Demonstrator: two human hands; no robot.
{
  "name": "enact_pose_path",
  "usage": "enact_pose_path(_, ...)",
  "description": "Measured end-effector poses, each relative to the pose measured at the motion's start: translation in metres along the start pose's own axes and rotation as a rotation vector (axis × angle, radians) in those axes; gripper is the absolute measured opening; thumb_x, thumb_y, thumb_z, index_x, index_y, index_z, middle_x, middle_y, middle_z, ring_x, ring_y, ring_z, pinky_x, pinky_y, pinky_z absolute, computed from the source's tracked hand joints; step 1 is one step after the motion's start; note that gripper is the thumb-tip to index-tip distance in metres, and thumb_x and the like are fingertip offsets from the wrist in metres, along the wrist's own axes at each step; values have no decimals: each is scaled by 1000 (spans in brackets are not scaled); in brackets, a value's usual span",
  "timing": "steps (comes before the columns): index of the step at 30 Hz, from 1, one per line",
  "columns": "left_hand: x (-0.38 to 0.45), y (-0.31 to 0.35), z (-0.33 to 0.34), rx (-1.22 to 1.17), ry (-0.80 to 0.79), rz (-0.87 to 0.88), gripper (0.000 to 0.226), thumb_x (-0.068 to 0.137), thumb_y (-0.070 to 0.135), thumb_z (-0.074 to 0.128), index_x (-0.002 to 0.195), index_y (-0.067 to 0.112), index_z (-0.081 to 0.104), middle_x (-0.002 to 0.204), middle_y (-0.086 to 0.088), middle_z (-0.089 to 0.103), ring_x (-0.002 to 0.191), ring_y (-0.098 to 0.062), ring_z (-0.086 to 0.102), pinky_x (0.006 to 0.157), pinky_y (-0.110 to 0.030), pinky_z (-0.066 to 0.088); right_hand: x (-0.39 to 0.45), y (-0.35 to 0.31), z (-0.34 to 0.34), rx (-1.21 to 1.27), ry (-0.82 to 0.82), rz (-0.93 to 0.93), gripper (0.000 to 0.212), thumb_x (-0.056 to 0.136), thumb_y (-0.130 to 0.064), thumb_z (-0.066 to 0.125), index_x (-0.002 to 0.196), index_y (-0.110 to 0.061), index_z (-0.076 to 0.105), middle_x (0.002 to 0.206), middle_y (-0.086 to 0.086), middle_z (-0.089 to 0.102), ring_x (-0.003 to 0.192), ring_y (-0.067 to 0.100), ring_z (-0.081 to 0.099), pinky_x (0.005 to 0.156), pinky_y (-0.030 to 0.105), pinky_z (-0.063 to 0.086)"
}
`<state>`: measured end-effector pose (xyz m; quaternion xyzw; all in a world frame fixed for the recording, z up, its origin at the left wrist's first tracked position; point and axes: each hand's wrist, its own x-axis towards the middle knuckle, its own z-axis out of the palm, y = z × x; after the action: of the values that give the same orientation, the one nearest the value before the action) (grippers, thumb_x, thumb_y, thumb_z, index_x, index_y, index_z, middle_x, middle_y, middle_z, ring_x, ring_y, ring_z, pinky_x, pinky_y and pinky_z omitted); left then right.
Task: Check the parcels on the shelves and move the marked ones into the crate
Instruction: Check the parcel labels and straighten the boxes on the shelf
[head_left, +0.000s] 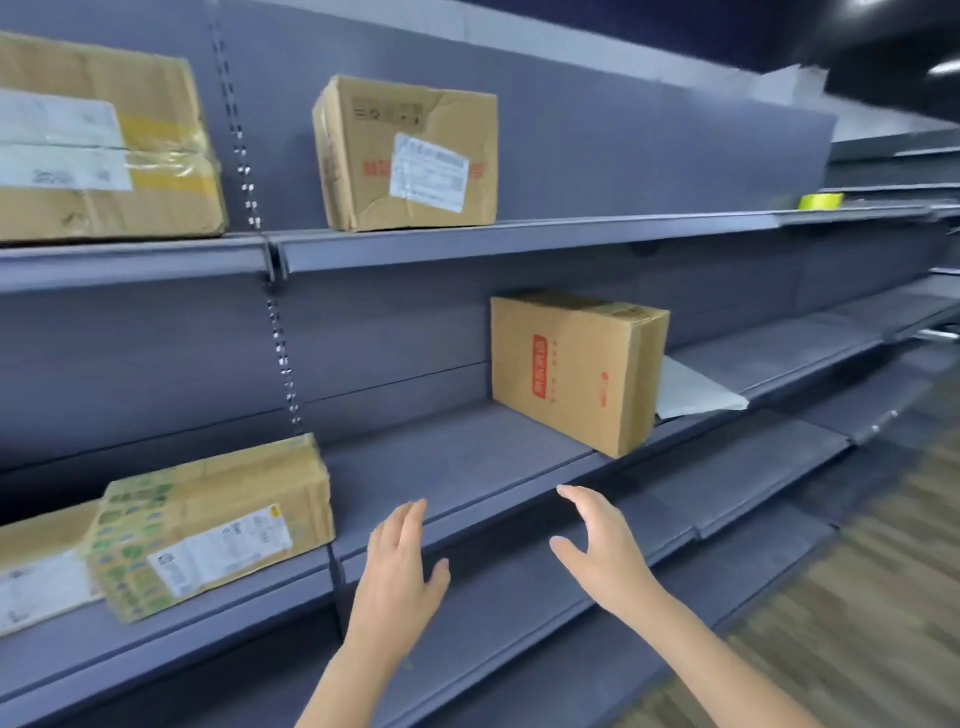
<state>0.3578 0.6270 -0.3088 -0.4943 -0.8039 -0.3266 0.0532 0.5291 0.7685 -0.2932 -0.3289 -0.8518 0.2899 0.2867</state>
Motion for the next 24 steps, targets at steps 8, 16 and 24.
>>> enact_pose_path(8,69,63,31,36,-26,96,62,91,24,51,145,16,20,150,3,21,135,-17,24,105,-19,24,50,44,-74,69,112,-3,59,88,-15,56,141,-23,31,139,-14,35,134,7,29,104,18,23)
enact_pose_path(16,162,142,101,91,-31,55,63,93,27,48,146,18,15,150,5,19,133,-13,23,106,-16,21,135,142,-139,186,110,7,67,88,-14,58,144,-24,23,148,-6,31,137,10,27,111,27,25)
enact_pose_path(24,212,181,145,19,-16,-86,61,93,26,48,145,21,17,149,8,21,134,-11,21,107,-17,21,216,199,-171,221,61,32,62,88,-14,57,142,-20,28,146,-3,35,135,14,31,109,32,28)
